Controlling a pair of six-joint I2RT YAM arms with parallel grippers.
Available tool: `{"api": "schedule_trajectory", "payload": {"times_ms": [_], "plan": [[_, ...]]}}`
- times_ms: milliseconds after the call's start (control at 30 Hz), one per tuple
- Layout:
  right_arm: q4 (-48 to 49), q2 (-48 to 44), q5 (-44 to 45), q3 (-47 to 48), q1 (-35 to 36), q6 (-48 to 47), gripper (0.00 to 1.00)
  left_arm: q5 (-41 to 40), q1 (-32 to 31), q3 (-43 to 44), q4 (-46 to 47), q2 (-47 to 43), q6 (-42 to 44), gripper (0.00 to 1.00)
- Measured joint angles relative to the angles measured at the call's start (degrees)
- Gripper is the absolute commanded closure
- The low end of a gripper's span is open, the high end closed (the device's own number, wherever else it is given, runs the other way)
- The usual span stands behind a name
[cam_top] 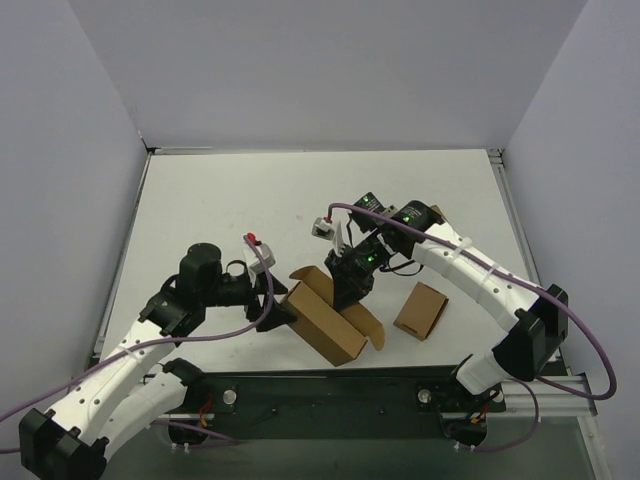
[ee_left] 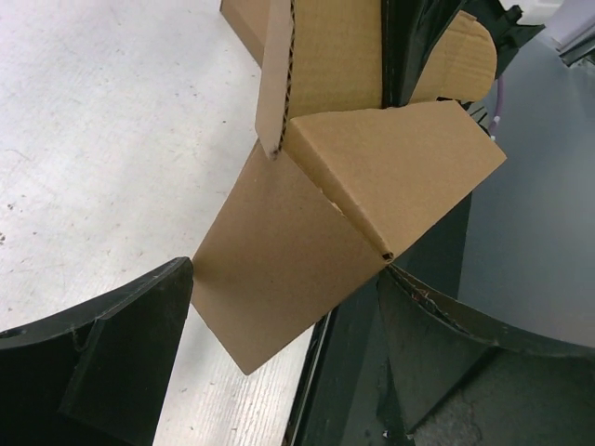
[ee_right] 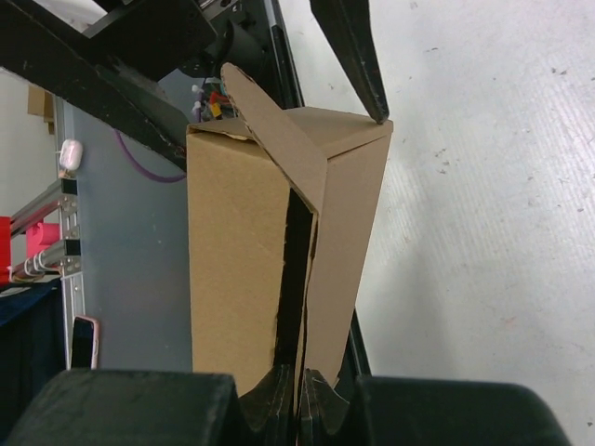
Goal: Fold the paper box
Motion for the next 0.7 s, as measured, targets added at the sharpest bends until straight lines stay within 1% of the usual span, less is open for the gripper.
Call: {"api": "schedule_trajectory", "payload": {"times_ms": [200,267,300,333,433,467,567,667,700], "plan": [[-1.6,-0.3,-1.2,0.0,0.8,-0.7,1.00,4.6,0.0,0.0,1.4,1.1,-0.7,0.10],[-2.3,-0.6,-1.5,0.0,1.0,-0.9,1.00,6.1,0.0,0.0,2.0,1.6,-1.3,0.13],[-2.6,-0.7,-1.6,0.0,1.2,-1.0,1.00,6.8,0.0,0.0,2.4,1.8,-1.6,0.16],[-2.8,-0.7,-1.7,0.0,1.3,-1.2,1.00,8.3,0.0,0.0,3.2,2.1,-2.1,0.22],[-3.2,-0.7,-1.8,0.0,1.4,-1.7,1.00,11.9,0.0,0.0,5.4,2.7,-3.7,0.34],[-3.6,-0.7,-1.9,0.0,1.4,-1.9,1.00,12.7,0.0,0.0,5.9,2.9,-4.1,0.40],[-5.2,-0.7,-2.1,0.0,1.4,-2.4,1.00,15.0,0.0,-0.1,7.1,3.5,-5.9,0.48],[-6.0,-0.7,-2.9,0.0,1.4,-2.8,1.00,16.1,0.0,-0.6,8.7,3.6,-7.4,0.49],[-6.2,-0.7,-3.1,0.0,1.4,-2.9,1.00,16.3,0.0,-0.7,9.1,3.6,-7.7,0.40]]}}
